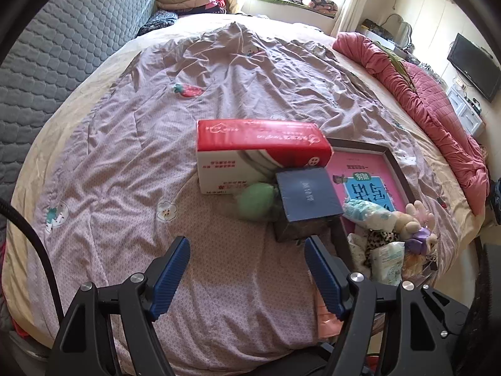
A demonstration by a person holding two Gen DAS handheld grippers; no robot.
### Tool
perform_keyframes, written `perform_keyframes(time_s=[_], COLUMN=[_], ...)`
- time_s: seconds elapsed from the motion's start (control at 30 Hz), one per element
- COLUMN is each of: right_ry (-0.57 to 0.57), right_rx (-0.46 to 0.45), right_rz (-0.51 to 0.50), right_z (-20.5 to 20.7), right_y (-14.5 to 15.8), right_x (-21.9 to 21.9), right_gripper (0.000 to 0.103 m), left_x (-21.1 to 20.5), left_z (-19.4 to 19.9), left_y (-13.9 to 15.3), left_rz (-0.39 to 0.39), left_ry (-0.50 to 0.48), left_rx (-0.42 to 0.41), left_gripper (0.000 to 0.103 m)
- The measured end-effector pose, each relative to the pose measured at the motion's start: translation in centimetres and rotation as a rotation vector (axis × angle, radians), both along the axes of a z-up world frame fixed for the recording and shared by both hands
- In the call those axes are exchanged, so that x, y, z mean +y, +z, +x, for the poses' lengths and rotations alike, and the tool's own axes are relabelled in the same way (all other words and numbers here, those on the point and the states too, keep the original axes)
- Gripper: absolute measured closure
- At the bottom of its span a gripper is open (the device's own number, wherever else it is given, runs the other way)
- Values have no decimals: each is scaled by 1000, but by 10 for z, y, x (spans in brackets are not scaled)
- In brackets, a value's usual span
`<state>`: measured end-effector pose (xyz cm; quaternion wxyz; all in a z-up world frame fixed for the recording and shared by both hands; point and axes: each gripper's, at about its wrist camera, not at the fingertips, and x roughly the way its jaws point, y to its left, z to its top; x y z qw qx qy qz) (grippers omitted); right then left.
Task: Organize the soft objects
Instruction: 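Withdraw both tools from the tray toward the pink wrapped towel, then grasp the pink wrapped towel with the right tool while the left tool grasps the green ball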
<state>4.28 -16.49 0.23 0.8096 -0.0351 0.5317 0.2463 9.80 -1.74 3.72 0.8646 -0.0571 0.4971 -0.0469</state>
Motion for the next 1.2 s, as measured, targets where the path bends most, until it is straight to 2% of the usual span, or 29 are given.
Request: perform_keyframes(time_s=[0.33,0.57,0.77,0.97,1.2], right_ry=[-28,-4,31,55,71], right_rx=[53,50,16,12,38], right_rz=[-125,-243,-353,-410,-409], right_z=[13,17,18,23,36], right_y=[-31,-52,-64,-75,-84], right_x=[13,23,33,41,42], right_gripper=[27,38,38,39,37], left_x=[11,15,15,14,10], left_z=[7,22,40,52,62], left_y=[-27,-46,-63,-78,-88], left_rz=[-5,-53,-71,-74,-76], left_ry=[-17,-34,-38,-43,-71], left_rx=[49,54,67,79,78], left_gripper=[28,28,28,28,28])
